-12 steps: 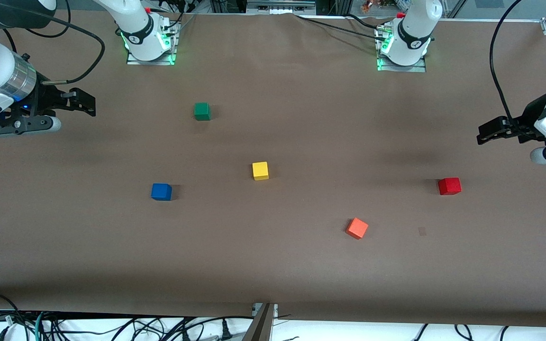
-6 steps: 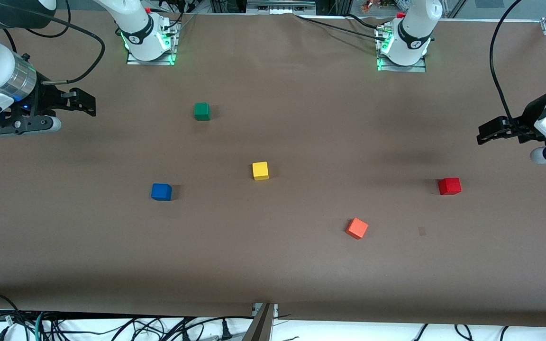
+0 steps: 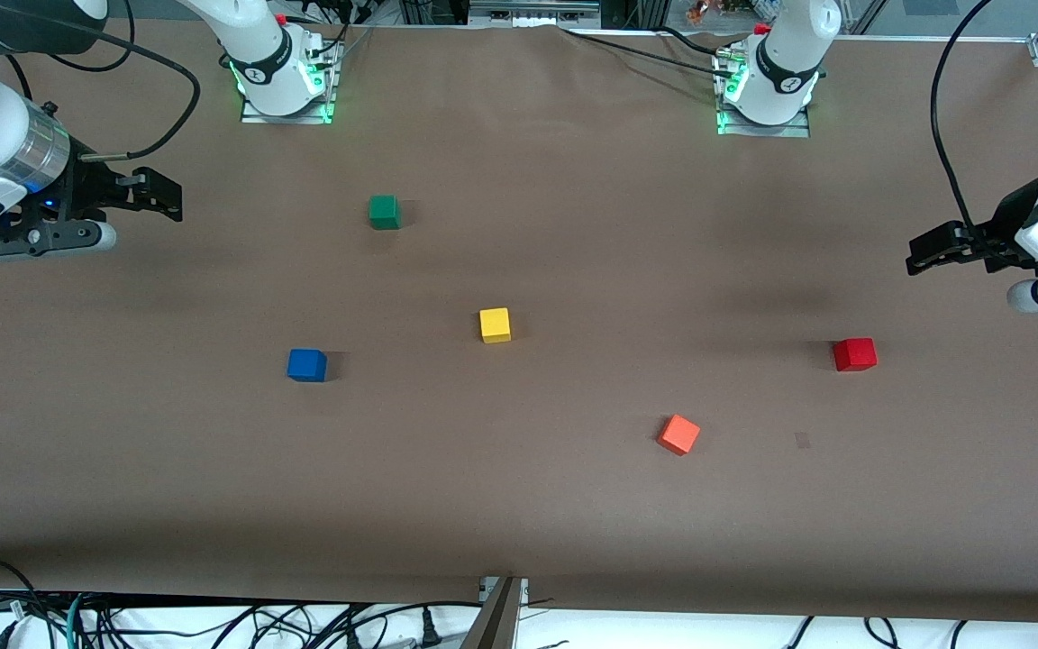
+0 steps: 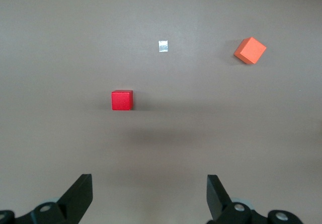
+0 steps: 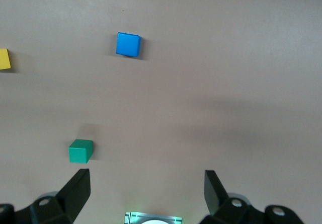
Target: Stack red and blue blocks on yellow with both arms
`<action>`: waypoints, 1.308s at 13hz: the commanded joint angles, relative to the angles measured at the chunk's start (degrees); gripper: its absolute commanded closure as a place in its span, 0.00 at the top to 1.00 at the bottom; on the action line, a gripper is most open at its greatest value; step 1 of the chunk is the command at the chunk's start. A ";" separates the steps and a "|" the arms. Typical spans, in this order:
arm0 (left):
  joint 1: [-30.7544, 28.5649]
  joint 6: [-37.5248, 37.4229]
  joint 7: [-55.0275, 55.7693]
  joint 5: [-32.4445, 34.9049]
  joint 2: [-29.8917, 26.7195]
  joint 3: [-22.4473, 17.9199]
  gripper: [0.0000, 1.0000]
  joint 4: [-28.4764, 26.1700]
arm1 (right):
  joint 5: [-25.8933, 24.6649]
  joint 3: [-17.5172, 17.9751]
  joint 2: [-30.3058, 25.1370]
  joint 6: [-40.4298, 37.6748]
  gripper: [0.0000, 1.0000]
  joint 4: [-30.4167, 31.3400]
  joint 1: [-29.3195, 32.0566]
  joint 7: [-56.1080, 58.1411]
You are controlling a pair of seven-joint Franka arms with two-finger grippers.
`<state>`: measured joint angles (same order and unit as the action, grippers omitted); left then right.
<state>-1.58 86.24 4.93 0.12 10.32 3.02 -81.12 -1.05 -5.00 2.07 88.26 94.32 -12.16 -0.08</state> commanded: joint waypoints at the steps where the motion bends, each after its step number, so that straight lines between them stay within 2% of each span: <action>1: -0.18 -1.08 -0.89 0.84 1.89 -0.03 1.00 2.02 | -0.36 0.07 -0.05 -0.02 1.00 -0.45 -0.15 0.34; 4: -0.79 -0.81 -7.98 1.02 4.88 -0.64 1.00 3.42 | -0.36 0.07 -0.05 -0.02 1.00 -0.45 -0.15 0.34; 7: -2.82 0.06 -8.62 0.41 8.21 -0.65 1.00 3.43 | -0.36 0.07 -0.05 -0.02 1.00 -0.45 -0.06 0.34; 12: -3.25 5.95 -7.92 0.76 15.15 -0.73 1.00 1.85 | -0.36 0.16 -0.05 -0.02 1.00 -0.45 -0.15 0.34; 17: -6.50 26.40 -10.98 1.20 16.14 -0.73 1.00 -13.51 | -0.27 0.16 -0.05 -0.02 1.00 -0.54 -0.15 0.34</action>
<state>-7.13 107.33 -3.56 0.14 28.29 2.13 -88.95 -1.05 -4.99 2.07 88.34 94.32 -12.17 -0.08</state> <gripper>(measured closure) 0.000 0.000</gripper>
